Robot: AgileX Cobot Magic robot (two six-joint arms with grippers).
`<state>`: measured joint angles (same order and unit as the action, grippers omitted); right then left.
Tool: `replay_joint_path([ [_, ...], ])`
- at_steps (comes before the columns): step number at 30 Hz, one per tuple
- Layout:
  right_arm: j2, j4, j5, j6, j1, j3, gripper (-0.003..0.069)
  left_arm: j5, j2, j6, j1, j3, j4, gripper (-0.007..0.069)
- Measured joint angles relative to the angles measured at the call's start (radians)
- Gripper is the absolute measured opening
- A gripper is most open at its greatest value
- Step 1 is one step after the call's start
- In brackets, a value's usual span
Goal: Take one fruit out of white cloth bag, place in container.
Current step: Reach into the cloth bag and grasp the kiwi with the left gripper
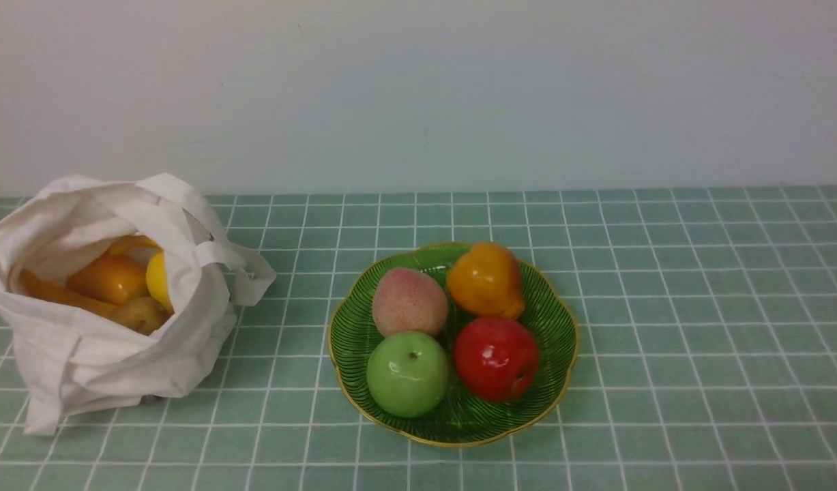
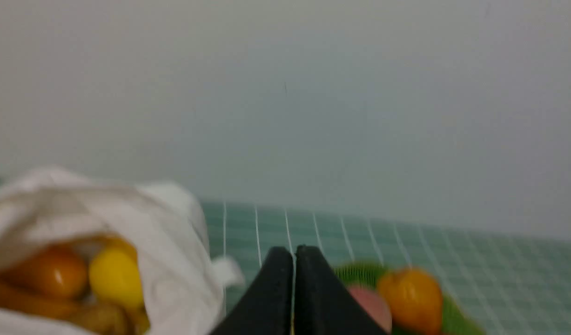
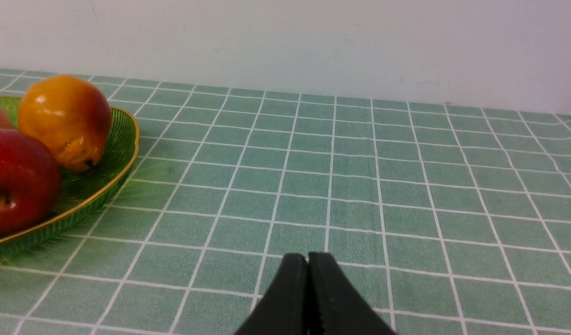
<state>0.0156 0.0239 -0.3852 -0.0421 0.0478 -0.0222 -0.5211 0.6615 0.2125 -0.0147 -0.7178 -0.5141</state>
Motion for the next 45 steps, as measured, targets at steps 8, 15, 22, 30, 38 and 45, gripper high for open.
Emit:
replay_joint_path([
  [8,0.000,0.000,0.000,0.000,0.000,0.000,-0.0015,-0.354,0.543,0.005,0.000,-0.329,0.221,-0.0008],
  [15,0.000,0.000,0.000,0.000,0.000,0.000,-0.0015,-0.455,0.830,-0.017,0.000,-0.524,0.322,-0.0008],
  [22,0.000,0.000,0.000,0.000,0.000,0.000,-0.0015,-0.458,1.001,-0.047,0.000,-0.602,0.393,-0.0008],
  [30,0.000,0.000,0.000,0.000,0.000,0.000,-0.0015,-0.419,1.096,-0.132,0.000,-0.602,0.514,0.0055],
  [38,0.000,0.000,0.000,0.000,0.000,0.000,-0.0015,-0.361,1.156,-0.151,0.000,-0.602,0.525,0.0409],
  [45,0.000,0.000,0.000,0.000,0.000,0.000,-0.0015,-0.364,1.199,-0.186,0.000,-0.602,0.562,0.0624],
])
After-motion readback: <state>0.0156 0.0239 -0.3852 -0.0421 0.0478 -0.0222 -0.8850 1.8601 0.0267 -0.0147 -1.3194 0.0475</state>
